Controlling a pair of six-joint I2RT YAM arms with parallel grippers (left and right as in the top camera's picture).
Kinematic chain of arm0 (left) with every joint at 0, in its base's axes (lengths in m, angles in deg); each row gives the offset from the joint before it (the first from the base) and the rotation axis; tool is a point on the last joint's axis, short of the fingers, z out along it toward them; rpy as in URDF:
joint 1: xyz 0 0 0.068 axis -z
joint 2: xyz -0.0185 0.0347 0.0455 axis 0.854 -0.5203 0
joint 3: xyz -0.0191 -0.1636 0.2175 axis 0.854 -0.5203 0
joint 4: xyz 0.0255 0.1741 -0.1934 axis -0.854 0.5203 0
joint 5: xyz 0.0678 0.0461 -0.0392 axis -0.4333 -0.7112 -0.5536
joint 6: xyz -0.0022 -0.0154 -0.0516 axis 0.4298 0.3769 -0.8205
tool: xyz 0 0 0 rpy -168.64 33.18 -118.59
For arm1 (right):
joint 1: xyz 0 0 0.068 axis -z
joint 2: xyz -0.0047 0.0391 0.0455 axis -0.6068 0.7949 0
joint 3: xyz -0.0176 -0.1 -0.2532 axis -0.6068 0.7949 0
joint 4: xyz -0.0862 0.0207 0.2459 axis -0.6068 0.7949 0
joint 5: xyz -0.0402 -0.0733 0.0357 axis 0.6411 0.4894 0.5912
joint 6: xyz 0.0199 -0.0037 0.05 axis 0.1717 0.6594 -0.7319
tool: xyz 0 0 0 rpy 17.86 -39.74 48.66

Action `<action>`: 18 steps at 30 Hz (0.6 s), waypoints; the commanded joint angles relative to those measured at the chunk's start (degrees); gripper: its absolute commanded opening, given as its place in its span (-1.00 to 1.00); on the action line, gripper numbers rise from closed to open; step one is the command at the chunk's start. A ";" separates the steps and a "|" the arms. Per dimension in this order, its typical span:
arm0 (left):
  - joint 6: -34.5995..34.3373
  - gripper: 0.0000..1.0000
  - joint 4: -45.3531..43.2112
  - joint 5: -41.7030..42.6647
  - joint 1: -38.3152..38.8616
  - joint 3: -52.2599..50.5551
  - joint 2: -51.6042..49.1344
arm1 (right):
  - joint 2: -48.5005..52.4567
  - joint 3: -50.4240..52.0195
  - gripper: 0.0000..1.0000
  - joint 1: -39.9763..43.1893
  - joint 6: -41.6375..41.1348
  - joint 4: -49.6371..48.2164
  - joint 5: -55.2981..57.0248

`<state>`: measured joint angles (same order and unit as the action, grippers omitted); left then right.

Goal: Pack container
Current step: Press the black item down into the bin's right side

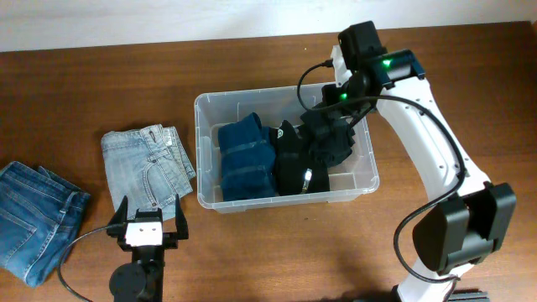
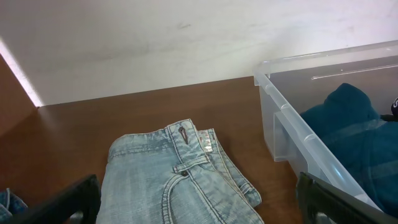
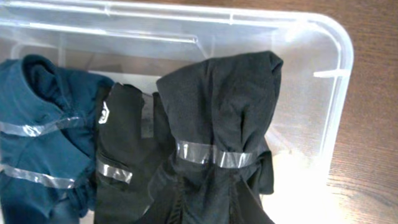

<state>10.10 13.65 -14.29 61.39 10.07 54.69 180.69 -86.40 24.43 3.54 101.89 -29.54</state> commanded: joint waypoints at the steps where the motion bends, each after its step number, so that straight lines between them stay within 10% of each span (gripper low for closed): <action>1: 0.74 0.99 -0.15 0.61 -0.28 -0.33 0.48 | 1.60 0.76 -0.66 -0.85 0.09 -0.17 0.72; 18: 0.74 0.99 -0.15 0.61 -0.28 -0.33 0.48 | 16.92 1.60 -0.66 -2.82 0.33 -1.57 4.35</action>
<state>10.10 13.65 -14.29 61.39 10.07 54.69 196.14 -85.55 21.94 3.58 100.71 -26.44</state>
